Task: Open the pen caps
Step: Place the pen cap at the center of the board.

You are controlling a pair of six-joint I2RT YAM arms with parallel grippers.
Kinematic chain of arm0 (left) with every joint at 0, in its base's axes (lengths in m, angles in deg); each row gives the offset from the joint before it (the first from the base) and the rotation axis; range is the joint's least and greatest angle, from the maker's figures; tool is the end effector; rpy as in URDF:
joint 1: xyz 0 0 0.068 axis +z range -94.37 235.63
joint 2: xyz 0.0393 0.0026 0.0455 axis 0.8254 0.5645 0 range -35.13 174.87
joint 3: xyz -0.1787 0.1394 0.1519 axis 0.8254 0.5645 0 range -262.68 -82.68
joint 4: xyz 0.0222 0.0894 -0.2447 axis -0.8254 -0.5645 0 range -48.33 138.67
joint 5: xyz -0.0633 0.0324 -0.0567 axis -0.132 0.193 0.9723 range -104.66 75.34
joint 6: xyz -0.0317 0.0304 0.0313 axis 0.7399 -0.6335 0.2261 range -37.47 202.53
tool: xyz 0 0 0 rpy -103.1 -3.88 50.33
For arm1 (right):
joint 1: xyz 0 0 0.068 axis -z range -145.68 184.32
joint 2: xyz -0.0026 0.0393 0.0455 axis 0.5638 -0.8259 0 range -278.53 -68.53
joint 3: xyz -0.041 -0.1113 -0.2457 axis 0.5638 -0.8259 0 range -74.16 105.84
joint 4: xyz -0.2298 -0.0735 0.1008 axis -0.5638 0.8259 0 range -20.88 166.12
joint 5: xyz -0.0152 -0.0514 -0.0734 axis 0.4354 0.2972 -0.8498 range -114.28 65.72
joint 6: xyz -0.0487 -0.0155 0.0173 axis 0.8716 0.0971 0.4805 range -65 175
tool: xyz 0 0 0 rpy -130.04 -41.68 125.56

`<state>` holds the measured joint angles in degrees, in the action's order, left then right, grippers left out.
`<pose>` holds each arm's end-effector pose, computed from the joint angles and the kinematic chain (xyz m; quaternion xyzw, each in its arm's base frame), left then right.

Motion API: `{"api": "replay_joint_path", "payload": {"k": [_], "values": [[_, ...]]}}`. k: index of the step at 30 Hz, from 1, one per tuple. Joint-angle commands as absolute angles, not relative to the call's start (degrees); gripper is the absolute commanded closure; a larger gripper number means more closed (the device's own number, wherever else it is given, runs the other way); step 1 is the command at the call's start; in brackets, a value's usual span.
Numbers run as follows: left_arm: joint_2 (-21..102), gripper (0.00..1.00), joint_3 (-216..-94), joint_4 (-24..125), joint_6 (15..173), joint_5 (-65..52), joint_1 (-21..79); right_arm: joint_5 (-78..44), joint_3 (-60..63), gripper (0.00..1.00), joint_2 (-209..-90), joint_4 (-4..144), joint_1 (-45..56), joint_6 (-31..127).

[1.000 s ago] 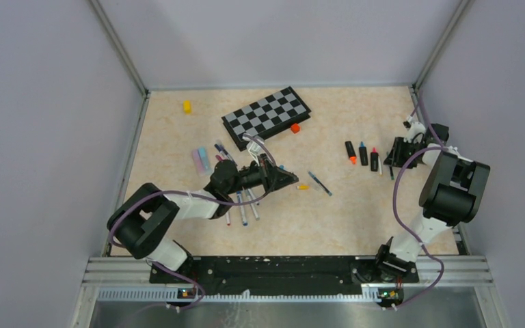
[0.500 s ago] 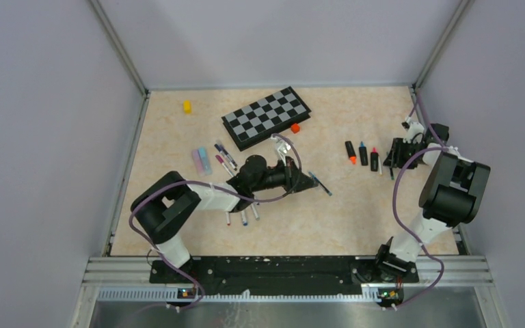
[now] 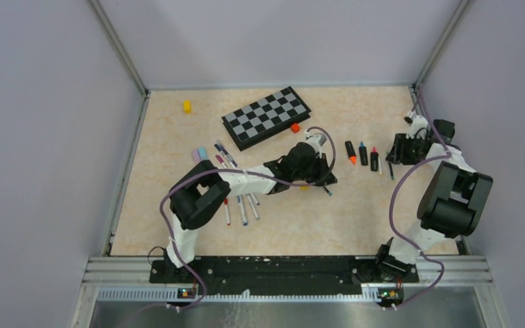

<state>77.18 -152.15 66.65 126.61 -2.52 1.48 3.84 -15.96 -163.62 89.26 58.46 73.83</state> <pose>0.2512 -0.3606 0.1894 0.1303 0.8298 -0.4630 0.2830 0.3105 -0.1207 0.1889 -0.0258 0.9324 0.1159 0.3415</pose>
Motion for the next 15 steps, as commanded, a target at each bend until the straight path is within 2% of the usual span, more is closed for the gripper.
{"api": "replay_joint_path", "payload": {"k": [1, 9, 15], "values": [[81.2, 1.00, -160.4, 53.4, 127.6, -8.7, 0.8, 5.5, -15.2, 0.57, -159.7, 89.3, 58.5, 74.9], [90.4, 0.95, -172.4, 46.1, 128.0, -7.2, 0.7, 7.5, -15.3, 0.56, -156.7, 89.7, 58.5, 74.7], [94.3, 0.86, -177.1, 43.3, 126.6, -7.9, 0.8, 9.0, -15.6, 0.56, -155.3, 89.9, 58.5, 74.6]]}}
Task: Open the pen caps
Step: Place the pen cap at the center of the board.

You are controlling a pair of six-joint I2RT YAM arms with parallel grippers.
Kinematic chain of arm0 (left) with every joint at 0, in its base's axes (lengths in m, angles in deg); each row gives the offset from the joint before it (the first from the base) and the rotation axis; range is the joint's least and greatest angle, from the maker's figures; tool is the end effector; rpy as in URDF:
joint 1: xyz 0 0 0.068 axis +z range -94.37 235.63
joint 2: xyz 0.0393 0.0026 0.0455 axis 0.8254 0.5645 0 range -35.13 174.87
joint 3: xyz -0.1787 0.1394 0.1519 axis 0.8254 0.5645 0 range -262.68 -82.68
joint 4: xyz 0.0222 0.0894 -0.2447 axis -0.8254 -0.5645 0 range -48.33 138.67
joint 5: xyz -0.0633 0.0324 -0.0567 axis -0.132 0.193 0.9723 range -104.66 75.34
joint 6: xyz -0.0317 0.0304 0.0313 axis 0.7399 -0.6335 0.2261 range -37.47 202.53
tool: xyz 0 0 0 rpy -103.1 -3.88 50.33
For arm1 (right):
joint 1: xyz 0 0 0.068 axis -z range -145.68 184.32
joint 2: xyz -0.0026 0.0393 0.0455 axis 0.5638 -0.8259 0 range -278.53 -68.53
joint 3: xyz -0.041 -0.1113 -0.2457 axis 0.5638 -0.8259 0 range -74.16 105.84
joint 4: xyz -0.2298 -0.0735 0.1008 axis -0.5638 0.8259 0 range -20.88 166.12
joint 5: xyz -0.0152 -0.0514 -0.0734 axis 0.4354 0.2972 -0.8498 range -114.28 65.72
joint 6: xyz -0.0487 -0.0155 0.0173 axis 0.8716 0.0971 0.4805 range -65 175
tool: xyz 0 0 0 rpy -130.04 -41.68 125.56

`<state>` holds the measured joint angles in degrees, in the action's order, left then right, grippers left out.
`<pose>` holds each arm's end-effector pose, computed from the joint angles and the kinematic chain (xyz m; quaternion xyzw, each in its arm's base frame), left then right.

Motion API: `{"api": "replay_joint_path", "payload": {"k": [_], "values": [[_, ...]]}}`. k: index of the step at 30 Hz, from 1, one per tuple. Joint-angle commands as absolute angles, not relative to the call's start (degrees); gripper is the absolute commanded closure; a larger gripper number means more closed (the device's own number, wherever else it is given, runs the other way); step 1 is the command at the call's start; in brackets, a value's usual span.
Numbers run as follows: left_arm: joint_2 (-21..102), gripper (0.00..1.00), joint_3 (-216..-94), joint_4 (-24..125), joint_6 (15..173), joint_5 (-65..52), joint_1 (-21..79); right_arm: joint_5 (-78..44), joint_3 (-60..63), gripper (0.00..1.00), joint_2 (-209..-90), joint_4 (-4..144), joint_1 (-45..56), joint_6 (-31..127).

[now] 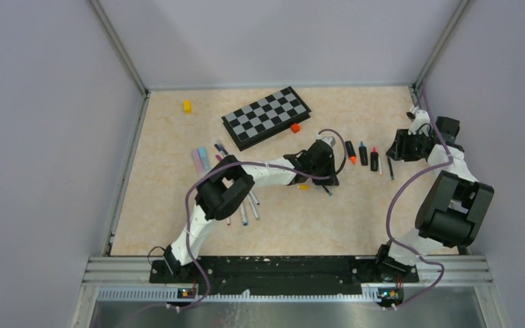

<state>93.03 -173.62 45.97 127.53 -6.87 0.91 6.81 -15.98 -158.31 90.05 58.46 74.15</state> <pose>0.2839 -0.4097 0.1506 0.1053 0.8982 -0.3625 0.2251 0.3020 -0.1151 0.2173 -0.0463 0.9152 0.1217 0.3813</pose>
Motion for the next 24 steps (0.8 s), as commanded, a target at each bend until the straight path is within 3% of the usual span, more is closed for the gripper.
{"api": "replay_joint_path", "payload": {"k": [1, 6, 17, 24], "values": [[94.4, 0.84, -177.2, 43.3, 126.5, -8.0, 0.9, 9.3, -15.5, 0.56, -155.1, 90.0, 58.5, 74.6], [94.5, 0.73, -177.4, 43.0, 125.7, -8.3, 0.9, 10.4, -15.6, 0.56, -154.2, 90.3, 58.4, 74.8], [92.2, 0.68, -176.9, 43.6, 123.9, -8.7, 1.8, 12.8, -16.4, 0.55, -152.6, 90.7, 58.4, 75.5], [83.4, 0.65, -170.7, 50.8, 118.9, -10.6, 2.1, 19.2, -17.8, 0.53, -150.6, 91.7, 58.4, 79.2]]}}
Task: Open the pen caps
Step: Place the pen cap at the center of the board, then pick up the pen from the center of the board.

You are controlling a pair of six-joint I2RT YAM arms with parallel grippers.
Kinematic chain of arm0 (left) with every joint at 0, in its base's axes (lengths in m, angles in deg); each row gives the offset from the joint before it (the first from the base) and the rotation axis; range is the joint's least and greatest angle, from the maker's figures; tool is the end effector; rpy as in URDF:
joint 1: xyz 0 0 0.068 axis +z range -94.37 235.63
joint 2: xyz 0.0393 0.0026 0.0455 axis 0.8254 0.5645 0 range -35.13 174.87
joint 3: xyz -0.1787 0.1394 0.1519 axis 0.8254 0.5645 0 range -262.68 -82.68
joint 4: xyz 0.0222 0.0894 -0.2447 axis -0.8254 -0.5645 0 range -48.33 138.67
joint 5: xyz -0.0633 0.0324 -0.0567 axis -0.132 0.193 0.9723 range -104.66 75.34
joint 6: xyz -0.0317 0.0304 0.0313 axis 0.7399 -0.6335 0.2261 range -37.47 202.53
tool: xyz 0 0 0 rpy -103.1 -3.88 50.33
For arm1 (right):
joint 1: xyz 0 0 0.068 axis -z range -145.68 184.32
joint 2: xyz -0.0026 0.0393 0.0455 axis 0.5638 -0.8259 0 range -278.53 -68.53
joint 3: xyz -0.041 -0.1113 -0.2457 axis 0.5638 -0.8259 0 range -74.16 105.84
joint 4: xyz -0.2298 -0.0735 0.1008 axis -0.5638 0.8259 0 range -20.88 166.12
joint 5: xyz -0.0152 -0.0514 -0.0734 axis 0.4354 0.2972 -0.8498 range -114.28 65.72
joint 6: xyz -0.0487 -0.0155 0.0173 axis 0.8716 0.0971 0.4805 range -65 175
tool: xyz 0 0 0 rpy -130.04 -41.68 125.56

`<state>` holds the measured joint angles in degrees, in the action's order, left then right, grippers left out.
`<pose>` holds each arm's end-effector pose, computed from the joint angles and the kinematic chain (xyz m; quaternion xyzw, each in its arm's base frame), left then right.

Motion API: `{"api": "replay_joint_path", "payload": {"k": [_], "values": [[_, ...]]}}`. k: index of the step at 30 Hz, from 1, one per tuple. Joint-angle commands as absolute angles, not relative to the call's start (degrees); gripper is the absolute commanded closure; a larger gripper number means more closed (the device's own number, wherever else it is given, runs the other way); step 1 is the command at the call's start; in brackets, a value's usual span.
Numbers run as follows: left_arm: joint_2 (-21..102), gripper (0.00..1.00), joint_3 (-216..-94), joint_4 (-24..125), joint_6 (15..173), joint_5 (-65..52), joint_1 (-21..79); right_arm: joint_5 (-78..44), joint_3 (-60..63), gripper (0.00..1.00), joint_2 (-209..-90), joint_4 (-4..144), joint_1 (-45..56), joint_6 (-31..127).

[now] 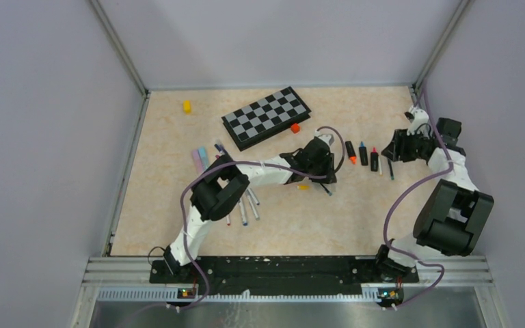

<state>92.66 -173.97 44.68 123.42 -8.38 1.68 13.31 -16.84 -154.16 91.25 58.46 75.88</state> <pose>0.2897 -0.4047 0.1536 0.1260 0.8983 -0.3415 0.2462 0.2910 -0.1065 0.2345 -0.0836 0.8935 0.1574 0.4121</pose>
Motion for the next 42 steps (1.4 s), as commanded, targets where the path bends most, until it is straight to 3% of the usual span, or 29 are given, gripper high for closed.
{"api": "replay_joint_path", "payload": {"k": [1, 5, 10, 13, 15, 16, 17, 23, 31, 42], "values": [[81.2, 0.64, -168.9, 52.8, 117.7, -11.1, 2.1, 20.7, -18.3, 0.53, -149.7, 91.8, 58.5, 80.0], [71.4, 0.62, -159.3, 60.2, 111.8, -14.1, 2.1, 28.1, -20.4, 0.53, -146.5, 91.9, 58.0, 83.6], [58.5, 0.51, -145.6, 69.1, 102.5, -16.2, 2.1, 36.2, -24.1, 0.53, -141.5, 98.3, 52.1, 98.3], [50.6, 0.36, -137.8, 71.1, 99.0, -18.9, 2.1, 37.9, -26.2, 0.53, -139.3, 101.0, 45.0, 107.9], [44.8, 0.20, -130.3, 74.2, 97.5, -21.1, 2.2, 37.4, -27.2, 0.53, -138.9, 100.5, 40.2, 110.4], [42.7, 0.07, -126.9, 76.5, 97.0, -21.6, 2.3, 36.8, -27.5, 0.53, -139.2, 100.1, 37.0, 110.7], [40.8, 0.02, -123.0, 79.0, 97.1, -22.1, 2.4, 35.3, -27.4, 0.53, -139.7, 99.1, 34.5, 110.1], [33.2, 0.01, -108.5, 85.2, 104.7, -21.9, 4.0, 16.5, -25.1, 0.53, -147.4, 95.5, 19.5, 105.6], [29.8, 0.01, -105.8, 84.9, 104.4, -26.2, 4.2, -2.9, -20.5, 0.57, -157.8, 90.6, 12.1, 94.2], [31.7, 0.01, -106.7, 84.5, 104.6, -26.8, 4.3, -5.6, -20.4, 0.64, -159.7, 87.8, 11.2, 90.1]]}}
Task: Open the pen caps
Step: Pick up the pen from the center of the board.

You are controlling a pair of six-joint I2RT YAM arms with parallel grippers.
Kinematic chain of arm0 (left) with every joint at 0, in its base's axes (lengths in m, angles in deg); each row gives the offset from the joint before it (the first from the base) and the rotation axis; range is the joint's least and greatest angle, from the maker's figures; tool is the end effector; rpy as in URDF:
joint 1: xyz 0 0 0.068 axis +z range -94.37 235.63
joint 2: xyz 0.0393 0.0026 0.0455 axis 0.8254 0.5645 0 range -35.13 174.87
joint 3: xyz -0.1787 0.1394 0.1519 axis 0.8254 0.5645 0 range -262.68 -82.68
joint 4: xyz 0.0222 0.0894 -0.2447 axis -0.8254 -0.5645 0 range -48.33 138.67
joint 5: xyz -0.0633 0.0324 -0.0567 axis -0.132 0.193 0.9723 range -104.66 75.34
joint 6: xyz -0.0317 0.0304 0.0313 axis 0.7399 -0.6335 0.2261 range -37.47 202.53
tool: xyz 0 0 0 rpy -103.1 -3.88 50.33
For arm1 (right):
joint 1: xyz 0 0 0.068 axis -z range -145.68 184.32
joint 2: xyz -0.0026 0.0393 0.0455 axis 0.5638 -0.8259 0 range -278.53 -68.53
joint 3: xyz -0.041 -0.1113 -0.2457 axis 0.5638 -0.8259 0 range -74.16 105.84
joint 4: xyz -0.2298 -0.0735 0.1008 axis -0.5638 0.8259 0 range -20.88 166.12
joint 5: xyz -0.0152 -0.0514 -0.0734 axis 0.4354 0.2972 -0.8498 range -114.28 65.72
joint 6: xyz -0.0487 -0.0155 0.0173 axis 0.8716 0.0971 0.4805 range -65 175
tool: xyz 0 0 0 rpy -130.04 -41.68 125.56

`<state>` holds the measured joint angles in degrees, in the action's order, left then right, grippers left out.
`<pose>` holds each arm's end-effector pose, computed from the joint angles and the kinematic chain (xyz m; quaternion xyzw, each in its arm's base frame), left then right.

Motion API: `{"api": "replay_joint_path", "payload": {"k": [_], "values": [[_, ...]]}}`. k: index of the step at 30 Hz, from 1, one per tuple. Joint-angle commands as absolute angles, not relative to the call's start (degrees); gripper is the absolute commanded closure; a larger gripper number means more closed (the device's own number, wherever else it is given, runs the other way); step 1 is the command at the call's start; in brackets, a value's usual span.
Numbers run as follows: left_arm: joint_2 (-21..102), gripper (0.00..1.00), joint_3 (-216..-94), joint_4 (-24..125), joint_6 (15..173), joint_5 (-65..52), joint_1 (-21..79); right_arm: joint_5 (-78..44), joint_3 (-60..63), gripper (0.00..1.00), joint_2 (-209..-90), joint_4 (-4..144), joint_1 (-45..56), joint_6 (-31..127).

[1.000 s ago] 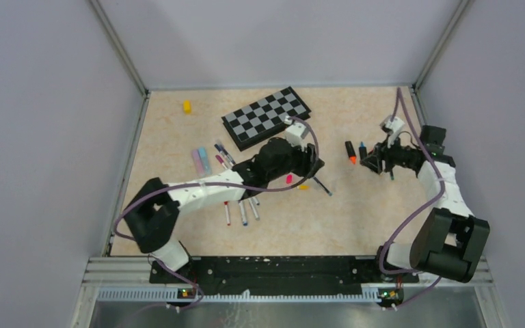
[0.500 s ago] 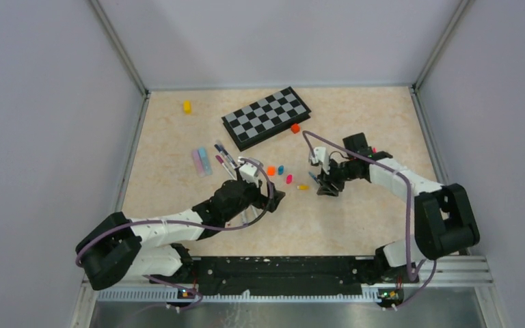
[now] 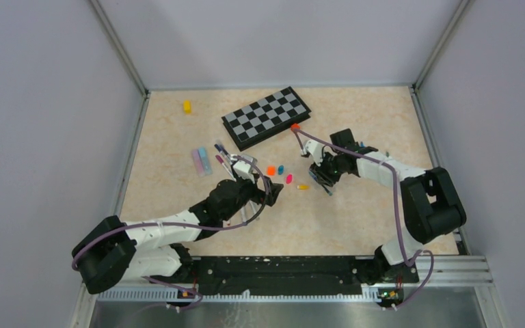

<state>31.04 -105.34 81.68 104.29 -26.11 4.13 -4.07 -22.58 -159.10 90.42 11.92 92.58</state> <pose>0.1545 -0.1830 0.2100 0.1347 0.7558 -0.3180 0.5563 0.2764 0.1273 0.1766 -0.5146 0.8017 0.1347 0.2727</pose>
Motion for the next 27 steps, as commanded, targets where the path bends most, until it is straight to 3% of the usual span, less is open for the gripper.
{"api": "replay_joint_path", "payload": {"k": [1, 14, 27], "values": [[31.8, 0.01, -106.8, 84.5, 104.6, -26.7, 4.3, -5.6, -20.3, 0.65, -160.0, 87.9, 11.1, 89.8], [31.2, 0.01, -106.6, 83.7, 104.8, -27.4, 4.4, -7.6, -20.0, 0.70, -162.7, 87.9, 10.2, 88.2], [29.7, 0.01, -106.4, 82.9, 104.3, -28.9, 4.4, -12.2, -17.2, 0.84, -167.0, 89.1, 9.3, 80.0]]}}
